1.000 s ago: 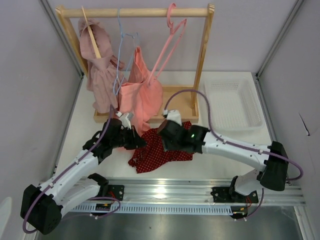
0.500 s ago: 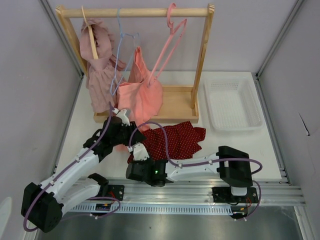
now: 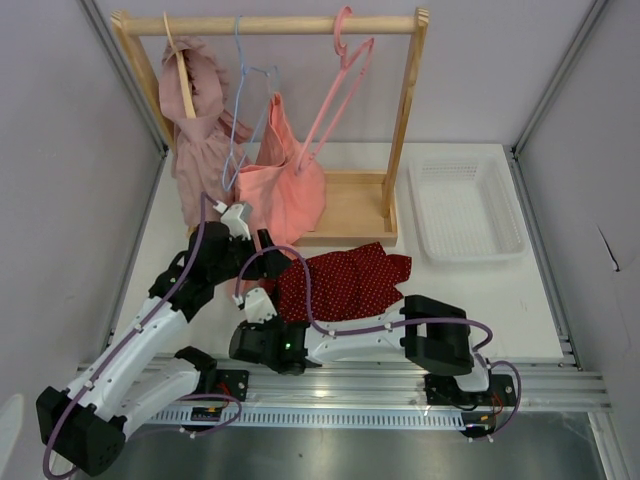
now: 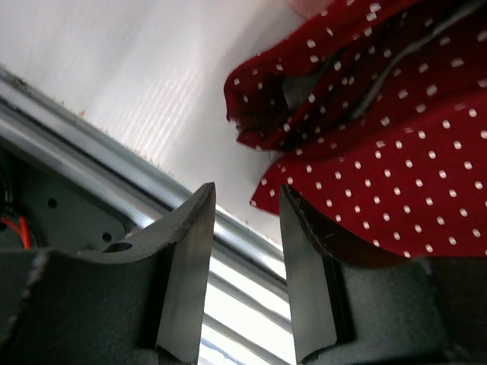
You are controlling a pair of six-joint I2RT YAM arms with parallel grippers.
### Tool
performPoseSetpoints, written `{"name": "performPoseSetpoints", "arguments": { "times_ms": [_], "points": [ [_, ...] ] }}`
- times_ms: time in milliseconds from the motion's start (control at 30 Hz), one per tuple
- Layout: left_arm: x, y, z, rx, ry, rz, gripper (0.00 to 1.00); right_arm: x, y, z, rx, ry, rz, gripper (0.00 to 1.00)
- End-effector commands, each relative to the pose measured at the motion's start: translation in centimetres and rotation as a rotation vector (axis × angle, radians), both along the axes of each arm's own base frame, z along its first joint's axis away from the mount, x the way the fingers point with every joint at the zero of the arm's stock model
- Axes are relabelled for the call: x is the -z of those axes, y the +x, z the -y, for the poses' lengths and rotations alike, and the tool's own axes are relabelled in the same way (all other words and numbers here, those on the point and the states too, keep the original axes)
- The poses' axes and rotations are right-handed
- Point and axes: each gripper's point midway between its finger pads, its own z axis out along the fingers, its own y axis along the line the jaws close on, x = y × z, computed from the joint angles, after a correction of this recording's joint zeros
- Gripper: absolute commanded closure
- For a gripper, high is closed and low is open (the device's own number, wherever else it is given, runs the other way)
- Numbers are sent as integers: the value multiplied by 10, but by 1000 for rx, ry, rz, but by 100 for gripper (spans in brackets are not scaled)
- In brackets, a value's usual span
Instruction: Place the skirt on the hanger
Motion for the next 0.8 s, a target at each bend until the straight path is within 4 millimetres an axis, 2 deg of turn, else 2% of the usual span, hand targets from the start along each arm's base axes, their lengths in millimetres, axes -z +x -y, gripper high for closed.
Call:
{"name": "performPoseSetpoints", "arguments": {
  "times_ms": [0, 333, 400, 433, 467, 533, 567, 633, 667, 733, 767],
  "points": [
    [-21, 0, -2, 28, -5, 44, 26, 6, 6, -3, 34, -31, 39, 57],
    [-18, -4, -1, 41, -13, 39, 27, 43, 10, 23, 91, -157, 45, 64],
    [-19, -4, 0, 45, -18, 39, 27, 45, 11, 25, 98, -167, 50, 72],
    [-18, -5, 1, 47, -20, 36, 27, 42, 12, 28, 107, -176, 54, 79],
    [-18, -5, 1, 50, -22, 36, 27, 38, 13, 31, 111, -179, 63, 92],
    [-17, -6, 2, 57, -26, 32, 27, 27, 16, 37, 122, -181, 83, 99],
    [-17, -7, 3, 61, -27, 32, 27, 11, 17, 38, 128, -152, 87, 100],
    [-14, -9, 3, 68, -30, 28, 27, -5, 20, 45, 139, -143, 104, 100],
    [-10, -11, 4, 79, -34, 24, 27, -23, 20, 48, 141, -109, 104, 100],
    [-6, -16, 5, 87, -45, 16, 27, -37, 20, 56, 145, -104, 106, 100],
    [-7, -18, 7, 101, -58, 19, 27, -51, 20, 59, 157, -74, 103, 100]
  ]
}}
